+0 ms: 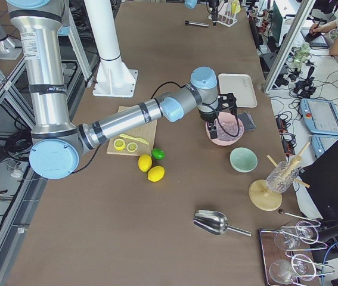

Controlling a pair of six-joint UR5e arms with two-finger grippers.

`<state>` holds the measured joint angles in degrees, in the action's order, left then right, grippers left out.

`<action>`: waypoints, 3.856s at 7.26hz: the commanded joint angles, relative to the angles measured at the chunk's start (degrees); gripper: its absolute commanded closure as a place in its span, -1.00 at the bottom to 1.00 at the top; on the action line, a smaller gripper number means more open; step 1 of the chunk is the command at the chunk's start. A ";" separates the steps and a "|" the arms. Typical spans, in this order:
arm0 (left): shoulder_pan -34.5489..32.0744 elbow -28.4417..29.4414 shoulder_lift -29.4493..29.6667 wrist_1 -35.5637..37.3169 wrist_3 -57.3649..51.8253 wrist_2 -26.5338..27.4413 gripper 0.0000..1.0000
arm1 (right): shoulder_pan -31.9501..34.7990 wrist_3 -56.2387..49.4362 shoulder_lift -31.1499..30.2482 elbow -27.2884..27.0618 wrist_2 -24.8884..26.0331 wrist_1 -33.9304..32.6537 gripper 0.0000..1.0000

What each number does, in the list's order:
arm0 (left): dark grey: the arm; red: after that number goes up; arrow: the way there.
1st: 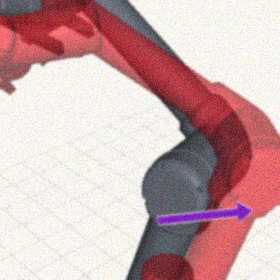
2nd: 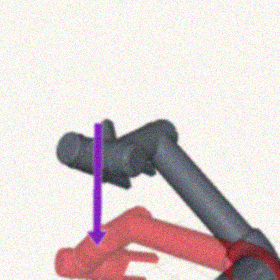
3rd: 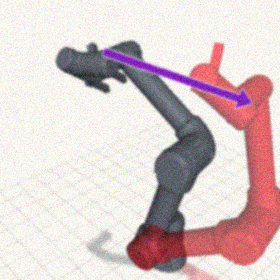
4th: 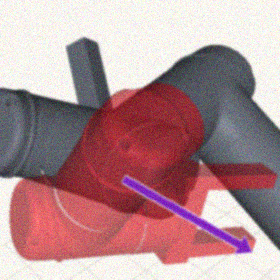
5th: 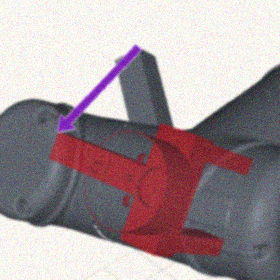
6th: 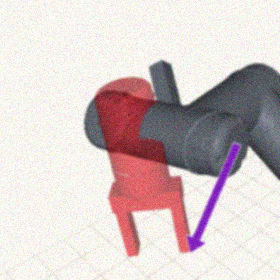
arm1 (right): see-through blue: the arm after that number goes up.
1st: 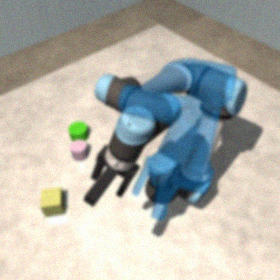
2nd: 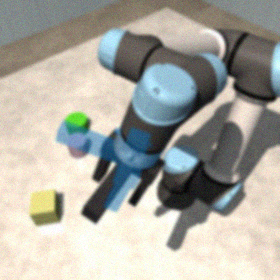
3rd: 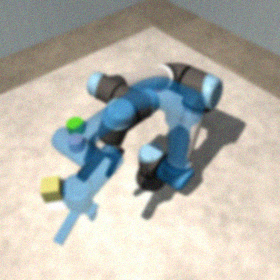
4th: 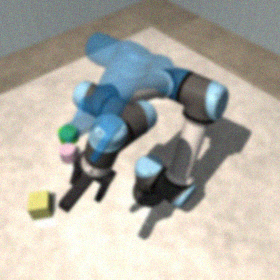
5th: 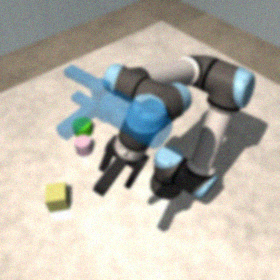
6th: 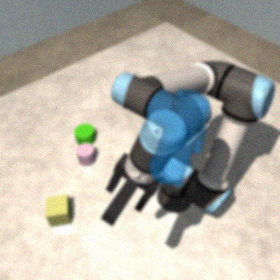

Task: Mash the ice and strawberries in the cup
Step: 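Withdraw the left arm away from the cup toward the table edge, then grasp the metal pestle rod with the left gripper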

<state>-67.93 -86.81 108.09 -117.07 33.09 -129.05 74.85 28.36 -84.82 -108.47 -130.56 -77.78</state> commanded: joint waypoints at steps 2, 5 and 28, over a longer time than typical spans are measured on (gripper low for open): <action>-3.16 8.11 -2.53 -0.87 -8.84 0.11 -0.95 | 0.21 0.12 -1.92 -1.47 0.22 0.26 -0.99; -5.81 14.55 -2.53 -0.53 -16.56 0.46 -0.95 | 0.56 0.12 -2.28 -1.83 1.18 0.35 -0.99; -4.66 23.54 -2.10 -5.01 -17.53 2.14 1.00 | 1.26 0.12 -6.68 -7.55 4.88 0.52 -0.99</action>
<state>-71.48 -62.68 104.94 -122.45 15.51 -126.59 76.13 28.47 -91.57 -116.15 -125.65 -77.26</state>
